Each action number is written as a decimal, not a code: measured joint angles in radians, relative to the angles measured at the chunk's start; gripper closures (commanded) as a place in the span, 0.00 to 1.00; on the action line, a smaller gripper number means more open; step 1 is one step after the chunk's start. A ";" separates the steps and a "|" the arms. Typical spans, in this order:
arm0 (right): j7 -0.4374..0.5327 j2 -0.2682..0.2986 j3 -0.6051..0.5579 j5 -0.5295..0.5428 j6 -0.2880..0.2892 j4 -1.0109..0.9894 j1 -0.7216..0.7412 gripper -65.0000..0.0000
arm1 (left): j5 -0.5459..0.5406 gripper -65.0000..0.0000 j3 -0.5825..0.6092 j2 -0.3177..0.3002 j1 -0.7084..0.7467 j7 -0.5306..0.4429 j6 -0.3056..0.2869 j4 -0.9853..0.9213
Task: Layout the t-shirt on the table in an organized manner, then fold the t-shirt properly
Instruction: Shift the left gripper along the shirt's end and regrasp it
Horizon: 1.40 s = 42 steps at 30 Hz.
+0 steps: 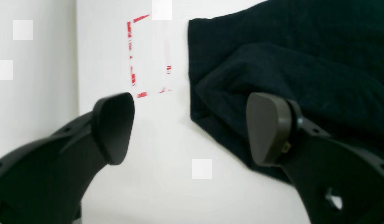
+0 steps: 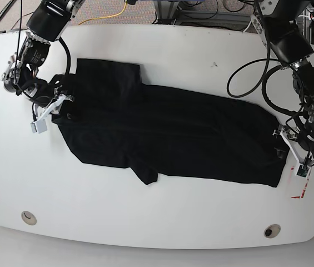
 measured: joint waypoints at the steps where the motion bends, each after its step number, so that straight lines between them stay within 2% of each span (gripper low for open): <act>1: 0.000 0.000 0.000 0.000 0.000 0.000 0.000 0.97 | 0.000 0.19 0.000 0.000 -0.003 -0.013 0.000 -0.011; 11: 0.000 0.000 0.000 0.000 0.000 0.000 -0.001 0.97 | 0.001 0.19 -0.004 0.006 -0.130 -0.012 0.000 -0.152; 14: 0.000 0.000 0.000 -0.001 0.000 0.000 -0.002 0.98 | 0.001 0.19 -0.005 0.029 -0.171 -0.014 0.008 -0.200; 20: 0.000 -0.001 -0.002 0.000 0.000 0.000 -0.002 0.99 | 0.000 0.19 -0.002 0.055 -0.175 -0.014 0.000 -0.223; 28: 0.000 -0.032 -0.019 0.001 0.000 0.002 0.000 1.00 | 0.001 0.19 -0.006 0.046 -0.177 -0.014 0.002 -0.225; 35: 0.000 -0.026 -0.016 0.000 0.000 0.036 -0.005 1.00 | 0.001 0.19 -0.005 0.046 -0.185 -0.016 0.005 -0.255; 39: 0.000 -0.026 -0.016 0.000 0.000 0.053 -0.001 1.00 | 0.002 0.19 -0.005 0.046 -0.199 -0.013 0.042 -0.333; 42: 0.000 -0.027 -0.018 0.000 0.000 0.053 0.000 1.00 | 0.006 0.19 -0.005 0.044 -0.210 -0.013 0.042 -0.385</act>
